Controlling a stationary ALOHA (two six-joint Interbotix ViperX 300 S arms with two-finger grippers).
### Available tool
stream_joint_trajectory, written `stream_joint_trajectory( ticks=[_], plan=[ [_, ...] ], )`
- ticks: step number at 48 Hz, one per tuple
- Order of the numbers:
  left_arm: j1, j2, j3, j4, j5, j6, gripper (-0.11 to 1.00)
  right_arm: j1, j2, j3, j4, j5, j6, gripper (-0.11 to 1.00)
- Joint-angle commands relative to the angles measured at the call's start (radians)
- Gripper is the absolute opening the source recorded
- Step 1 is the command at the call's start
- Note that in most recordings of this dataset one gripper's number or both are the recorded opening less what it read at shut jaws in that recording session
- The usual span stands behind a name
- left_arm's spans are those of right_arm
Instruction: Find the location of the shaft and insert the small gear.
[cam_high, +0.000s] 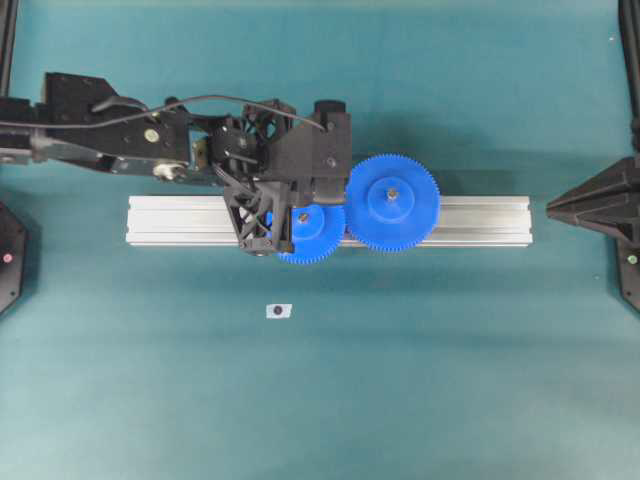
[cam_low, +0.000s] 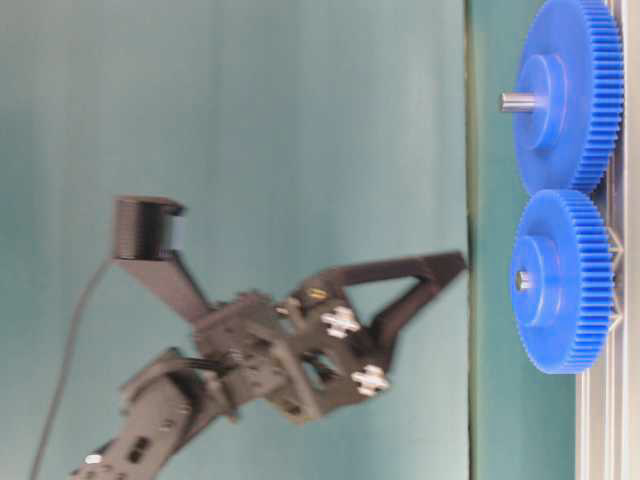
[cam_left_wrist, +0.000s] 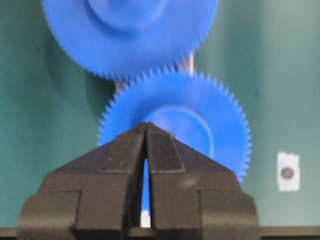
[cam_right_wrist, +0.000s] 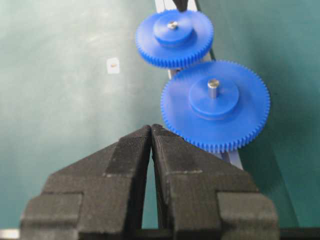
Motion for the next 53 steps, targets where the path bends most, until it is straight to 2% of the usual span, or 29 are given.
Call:
stream_joint_trajectory(
  ticks=[1, 24, 40, 53],
  plan=[
    [-0.005, -0.060, -0.021, 0.005, -0.003, -0.002, 0.00, -0.002, 0.008, -0.009, 0.000, -0.009, 0.008, 0.14],
    [-0.107, -0.238, 0.066, 0.005, -0.020, -0.009, 0.00, -0.002, 0.003, -0.006, 0.000, -0.009, 0.008, 0.14],
    [-0.112, -0.347, 0.189, 0.005, -0.132, -0.141, 0.00, -0.002, 0.003, -0.003, 0.000, -0.011, 0.008, 0.14],
    [-0.114, -0.439, 0.288, 0.005, -0.221, -0.176, 0.00, -0.002, 0.003, -0.003, 0.000, -0.014, 0.008, 0.14]
  ],
)
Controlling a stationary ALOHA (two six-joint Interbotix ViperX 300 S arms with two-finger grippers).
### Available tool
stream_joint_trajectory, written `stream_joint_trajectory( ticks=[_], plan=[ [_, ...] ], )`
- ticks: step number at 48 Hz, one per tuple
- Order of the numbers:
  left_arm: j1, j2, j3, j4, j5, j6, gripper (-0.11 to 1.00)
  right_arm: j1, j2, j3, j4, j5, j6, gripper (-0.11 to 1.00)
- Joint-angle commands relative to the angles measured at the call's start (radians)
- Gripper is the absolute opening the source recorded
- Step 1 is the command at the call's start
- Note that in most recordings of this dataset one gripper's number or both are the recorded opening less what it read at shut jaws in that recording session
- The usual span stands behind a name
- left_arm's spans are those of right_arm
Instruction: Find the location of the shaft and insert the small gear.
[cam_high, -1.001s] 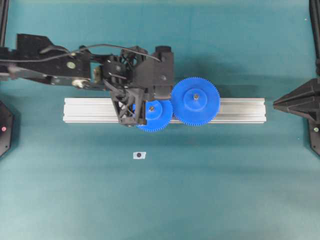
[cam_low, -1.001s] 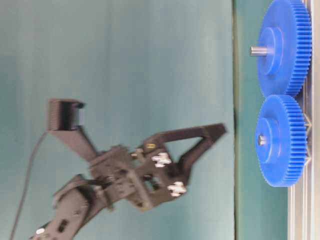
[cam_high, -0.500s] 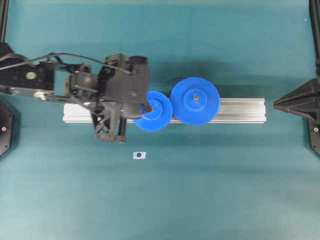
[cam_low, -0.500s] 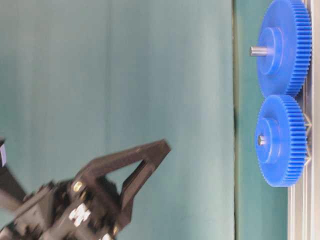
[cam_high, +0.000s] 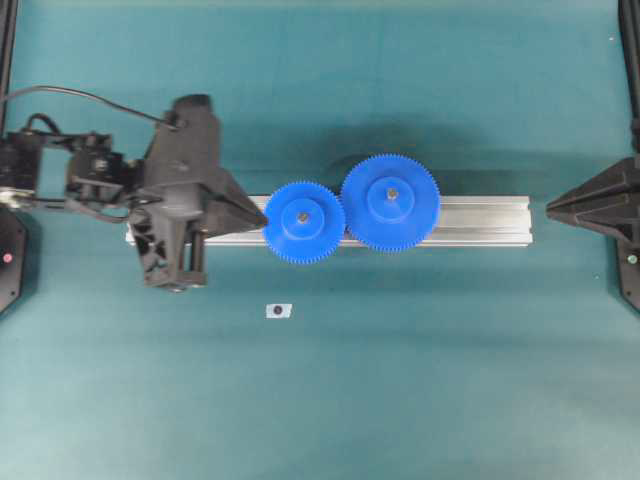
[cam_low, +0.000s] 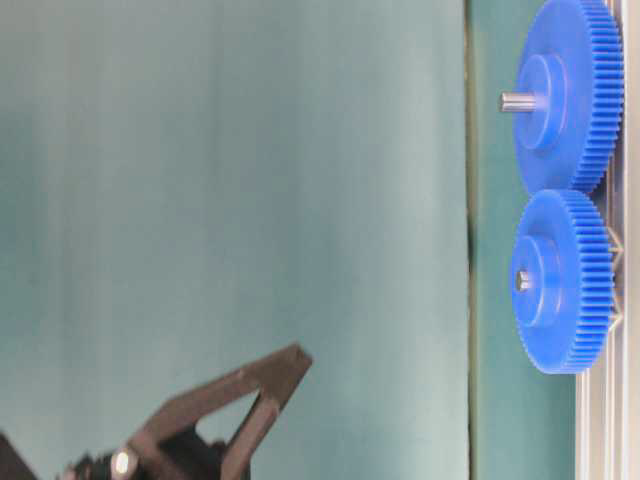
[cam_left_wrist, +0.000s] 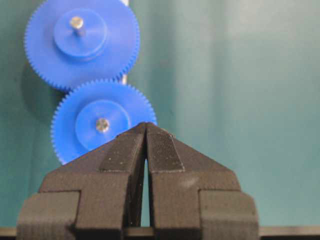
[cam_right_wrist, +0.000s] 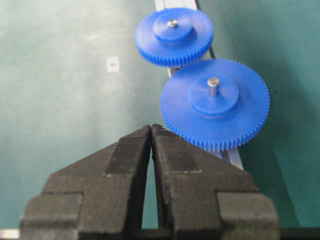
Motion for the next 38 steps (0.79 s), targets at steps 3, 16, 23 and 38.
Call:
stream_joint_trajectory(
  ticks=[3, 16, 23, 38],
  plan=[
    [-0.005, -0.057, 0.020, 0.003, -0.035, -0.015, 0.00, -0.002, 0.008, -0.009, 0.000, -0.012, 0.008, 0.14],
    [-0.006, -0.083, 0.049, 0.003, -0.038, -0.049, 0.00, -0.002, 0.008, -0.008, 0.000, -0.017, 0.008, 0.14],
    [-0.008, -0.083, 0.054, 0.003, -0.038, -0.051, 0.00, -0.002, 0.006, -0.008, 0.000, -0.017, 0.008, 0.14],
    [-0.009, -0.084, 0.063, 0.003, -0.040, -0.051, 0.00, -0.002, 0.008, -0.008, 0.000, -0.017, 0.006, 0.14]
  ],
)
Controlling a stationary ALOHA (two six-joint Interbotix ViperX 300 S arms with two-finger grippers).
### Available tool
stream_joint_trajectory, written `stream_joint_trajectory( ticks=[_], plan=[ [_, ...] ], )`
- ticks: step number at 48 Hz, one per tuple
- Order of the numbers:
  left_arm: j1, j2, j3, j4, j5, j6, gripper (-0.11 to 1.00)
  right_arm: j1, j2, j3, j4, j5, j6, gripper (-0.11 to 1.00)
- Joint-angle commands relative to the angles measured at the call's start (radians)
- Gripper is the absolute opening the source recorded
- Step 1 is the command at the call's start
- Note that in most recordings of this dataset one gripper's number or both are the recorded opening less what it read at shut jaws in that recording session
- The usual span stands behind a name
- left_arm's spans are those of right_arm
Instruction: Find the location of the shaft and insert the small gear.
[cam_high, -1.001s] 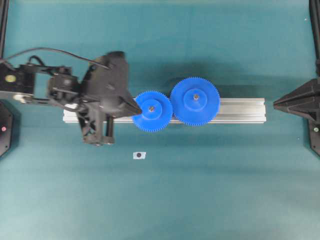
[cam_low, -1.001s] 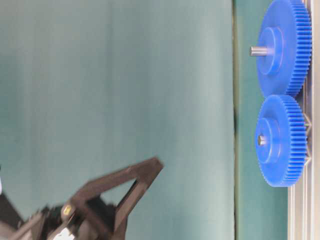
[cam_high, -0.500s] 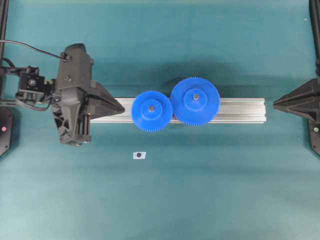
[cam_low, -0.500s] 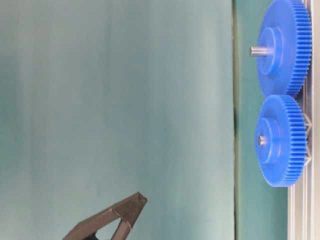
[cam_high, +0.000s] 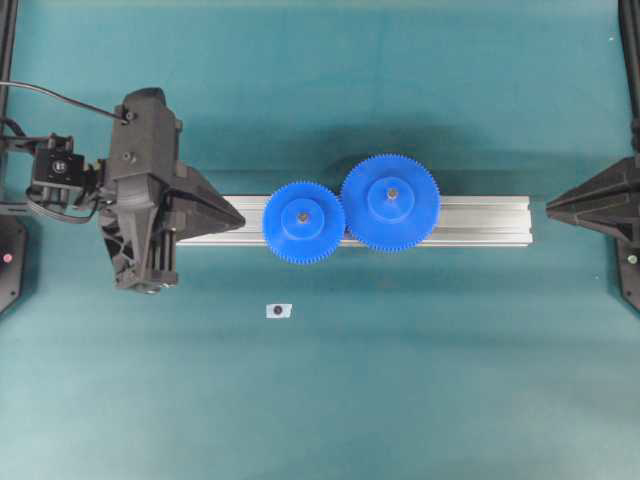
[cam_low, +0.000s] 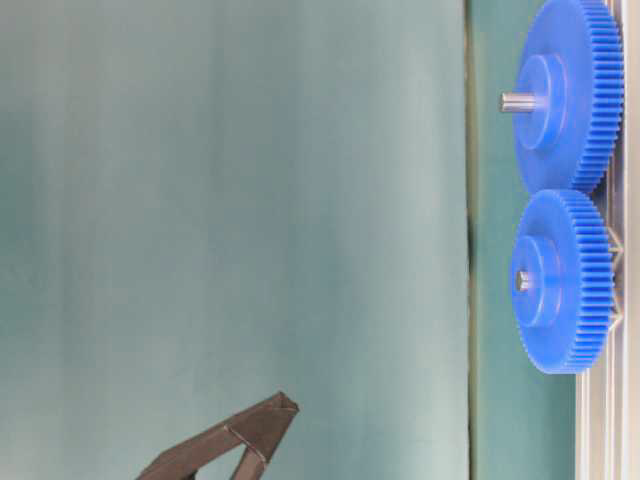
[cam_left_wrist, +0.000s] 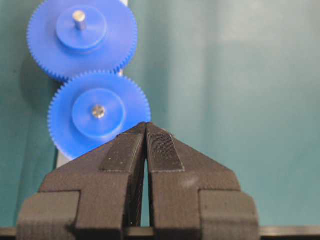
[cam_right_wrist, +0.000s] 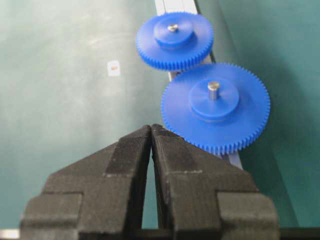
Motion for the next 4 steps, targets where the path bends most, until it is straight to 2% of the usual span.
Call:
stream_joint_trajectory(
  ticks=[1, 4],
  plan=[
    [-0.005, -0.012, -0.008, 0.005, -0.011, -0.003, 0.00, -0.002, 0.008, -0.009, 0.000, -0.008, 0.008, 0.14],
    [-0.008, -0.012, -0.008, 0.005, -0.011, -0.002, 0.00, -0.002, 0.008, -0.009, 0.000, -0.009, 0.006, 0.14]
  ],
)
